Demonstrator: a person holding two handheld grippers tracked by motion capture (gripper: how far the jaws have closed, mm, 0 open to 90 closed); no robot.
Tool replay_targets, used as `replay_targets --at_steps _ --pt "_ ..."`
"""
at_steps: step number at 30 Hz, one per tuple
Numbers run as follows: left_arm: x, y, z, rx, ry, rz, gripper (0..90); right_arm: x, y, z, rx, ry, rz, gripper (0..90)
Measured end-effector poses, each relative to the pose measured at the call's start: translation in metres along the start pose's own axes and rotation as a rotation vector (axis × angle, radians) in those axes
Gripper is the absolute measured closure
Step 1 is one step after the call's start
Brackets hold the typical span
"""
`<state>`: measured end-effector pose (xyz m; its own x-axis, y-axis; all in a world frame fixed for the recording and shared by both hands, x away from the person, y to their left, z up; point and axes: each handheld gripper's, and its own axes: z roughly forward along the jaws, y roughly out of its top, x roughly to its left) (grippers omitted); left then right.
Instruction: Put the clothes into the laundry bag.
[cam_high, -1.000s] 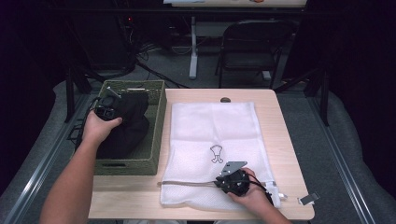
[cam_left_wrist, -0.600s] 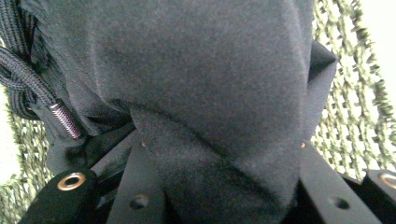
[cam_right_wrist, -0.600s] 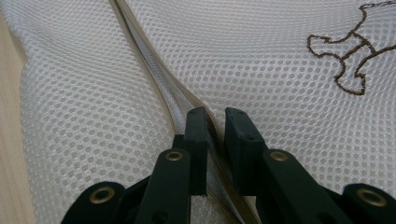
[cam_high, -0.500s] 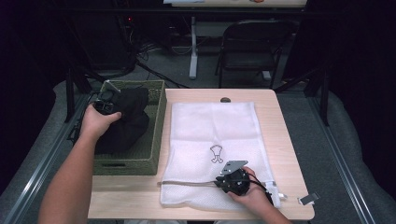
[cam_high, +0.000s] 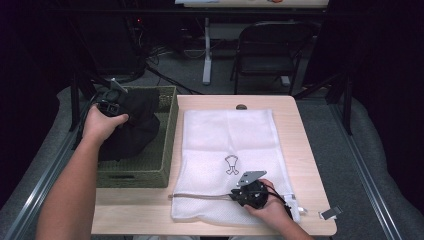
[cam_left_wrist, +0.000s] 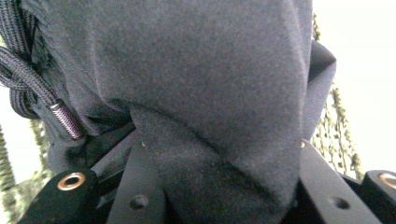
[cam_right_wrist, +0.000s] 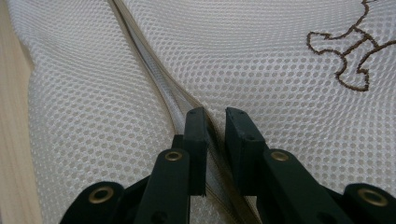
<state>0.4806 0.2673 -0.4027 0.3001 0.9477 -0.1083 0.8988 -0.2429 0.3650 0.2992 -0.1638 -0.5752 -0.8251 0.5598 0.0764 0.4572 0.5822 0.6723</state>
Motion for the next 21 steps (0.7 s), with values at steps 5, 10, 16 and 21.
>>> replay_targets --at_steps 5,10,16,21 --pt "0.0 -0.003 -0.012 -0.011 -0.011 0.008 67.5 -0.001 0.0 0.0 0.001 0.003 0.0 78.2" --pt "-0.001 -0.005 -0.02 -0.02 -0.017 0.011 67.5 0.001 0.001 0.0 0.003 0.001 0.011 77.2" --pt "-0.003 -0.008 -0.028 -0.024 -0.026 0.03 67.5 0.001 0.001 0.0 0.007 -0.001 -0.01 76.7" --pt "-0.006 -0.008 -0.032 -0.024 -0.032 0.042 67.5 0.002 0.001 0.0 0.012 -0.002 -0.015 75.7"
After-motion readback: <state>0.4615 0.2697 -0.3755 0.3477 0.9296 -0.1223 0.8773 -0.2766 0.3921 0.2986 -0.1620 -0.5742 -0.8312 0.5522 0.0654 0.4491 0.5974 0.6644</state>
